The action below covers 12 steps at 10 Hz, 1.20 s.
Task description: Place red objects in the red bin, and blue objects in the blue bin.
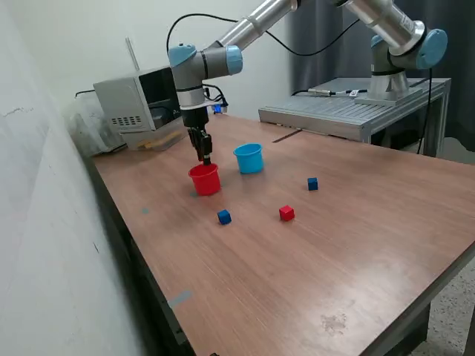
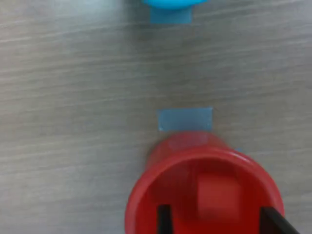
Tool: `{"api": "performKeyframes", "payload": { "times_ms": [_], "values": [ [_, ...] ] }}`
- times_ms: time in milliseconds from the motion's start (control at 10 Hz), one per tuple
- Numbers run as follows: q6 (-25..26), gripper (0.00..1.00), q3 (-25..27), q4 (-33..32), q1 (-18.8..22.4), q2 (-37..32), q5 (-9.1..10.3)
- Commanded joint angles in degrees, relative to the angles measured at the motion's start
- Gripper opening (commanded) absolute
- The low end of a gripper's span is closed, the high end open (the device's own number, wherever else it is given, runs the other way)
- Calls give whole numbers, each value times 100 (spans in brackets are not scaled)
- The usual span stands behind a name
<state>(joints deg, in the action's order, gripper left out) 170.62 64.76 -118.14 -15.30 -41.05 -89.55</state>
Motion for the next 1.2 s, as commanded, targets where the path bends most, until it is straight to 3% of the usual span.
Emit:
{"api": "performKeyframes", "payload": {
  "times_ms": [0,200,400,600,800,1100],
  "values": [
    [-2,100,37,10,36,-8,-45],
    [-11,100,37,36,28,-87,-89],
    [24,100,220,280,80,-629,-124],
    [129,100,1121,335,499,-1210,-133],
    [830,100,1914,291,861,-1711,-115],
    [1279,100,2269,256,1756,-2082,-72]
  ]
}}
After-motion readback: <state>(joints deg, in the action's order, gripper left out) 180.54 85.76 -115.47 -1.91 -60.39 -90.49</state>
